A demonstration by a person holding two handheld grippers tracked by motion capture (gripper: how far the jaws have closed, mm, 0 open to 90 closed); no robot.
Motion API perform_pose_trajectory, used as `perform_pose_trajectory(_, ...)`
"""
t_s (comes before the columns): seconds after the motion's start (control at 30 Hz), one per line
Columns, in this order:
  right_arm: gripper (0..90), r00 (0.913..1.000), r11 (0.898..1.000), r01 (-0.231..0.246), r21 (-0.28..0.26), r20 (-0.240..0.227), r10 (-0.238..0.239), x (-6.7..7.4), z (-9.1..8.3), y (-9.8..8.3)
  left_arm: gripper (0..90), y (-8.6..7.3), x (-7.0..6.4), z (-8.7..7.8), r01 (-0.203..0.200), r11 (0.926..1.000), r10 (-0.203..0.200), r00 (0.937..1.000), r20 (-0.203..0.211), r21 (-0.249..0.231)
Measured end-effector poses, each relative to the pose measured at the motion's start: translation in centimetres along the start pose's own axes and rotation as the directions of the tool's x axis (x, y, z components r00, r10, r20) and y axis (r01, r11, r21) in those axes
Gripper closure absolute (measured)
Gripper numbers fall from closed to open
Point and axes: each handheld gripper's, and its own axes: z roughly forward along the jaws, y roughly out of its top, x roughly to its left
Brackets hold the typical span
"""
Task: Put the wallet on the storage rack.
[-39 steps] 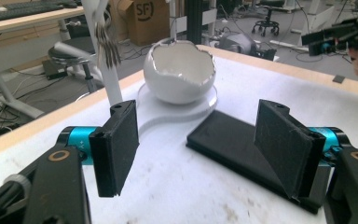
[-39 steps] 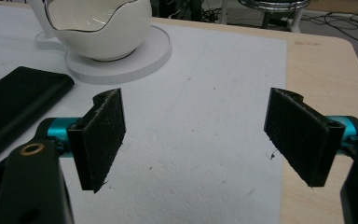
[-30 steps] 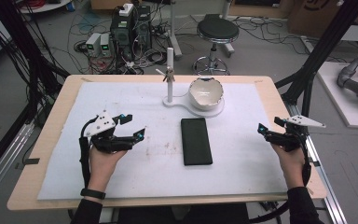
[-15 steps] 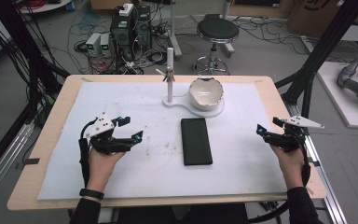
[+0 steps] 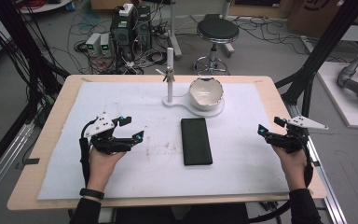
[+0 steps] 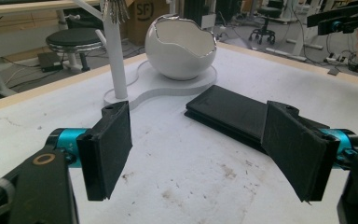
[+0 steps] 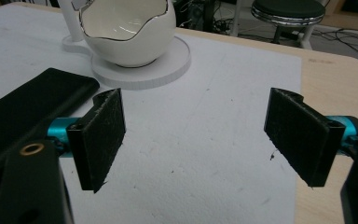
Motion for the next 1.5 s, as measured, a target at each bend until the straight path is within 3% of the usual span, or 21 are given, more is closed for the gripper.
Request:
perform_pose_trajectory(0.37,21.1,0.9984,0.999,0.031,0.011,-0.047,-0.03,1.7,0.3,-0.1,24.5,-0.2,0.3,-0.2,0.018,0.9998,-0.018,0.9997,-0.013,-0.008)
perform_pose_trajectory(0.5,21.1,0.9965,1.0,0.023,0.02,-0.081,-0.022,3.1,0.2,-0.3,24.5,-0.2,0.3,-0.1,0.023,0.9997,-0.023,0.9996,-0.018,-0.008)
perform_pose_trajectory(0.6,21.2,0.9924,0.999,-0.009,0.037,-0.122,0.014,4.2,0.5,-0.5,24.5,-0.1,0.3,-0.1,0.022,0.9997,-0.022,0.9995,-0.024,-0.009)
perform_pose_trajectory(0.77,21.2,0.9852,0.996,-0.028,0.089,-0.166,0.042,7.0,1.6,-1.1,24.5,-0.2,0.5,-0.2,0.029,0.9995,-0.029,0.9992,-0.027,-0.013)
perform_pose_trajectory(0.9,21.5,0.9805,0.988,-0.043,0.151,-0.183,0.071,9.0,2.7,-1.8,24.5,-0.2,0.5,-0.2,0.026,0.9996,-0.026,0.9992,-0.031,-0.007)
perform_pose_trajectory(1.03,28.4,0.9763,0.975,-0.054,0.215,-0.193,0.097,10.8,3.9,-2.5,24.5,-0.2,0.5,-0.4,0.022,0.9997,-0.023,0.999,-0.037,-0.009)
perform_pose_trajectory(1.17,28.4,0.9699,0.965,-0.063,0.255,-0.212,0.12,12.0,4.8,-2.9,24.5,-0.2,0.5,-0.5,0.022,0.9997,-0.022,0.999,-0.039,-0.008)
perform_pose_trajectory(1.33,28.7,0.9596,0.945,-0.083,0.317,-0.23,0.162,13.4,5.7,-3.3,24.5,-0.2,0.5,-0.6,0.022,0.9997,-0.022,0.999,-0.039,-0.013)
perform_pose_trajectory(1.4,31.7,0.9576,0.937,-0.086,0.337,-0.232,0.171,13.9,6.1,-3.5,24.5,-0.2,0.4,-0.6,0.024,0.9996,-0.024,0.9988,-0.042,-0.013)
perform_pose_trajectory(1.5,36.4,0.9473,0.925,-0.111,0.362,-0.243,0.209,14.2,6.5,-3.7,24.5,-0.2,0.4,-0.7,0.023,0.9996,-0.024,0.9989,-0.041,-0.014)
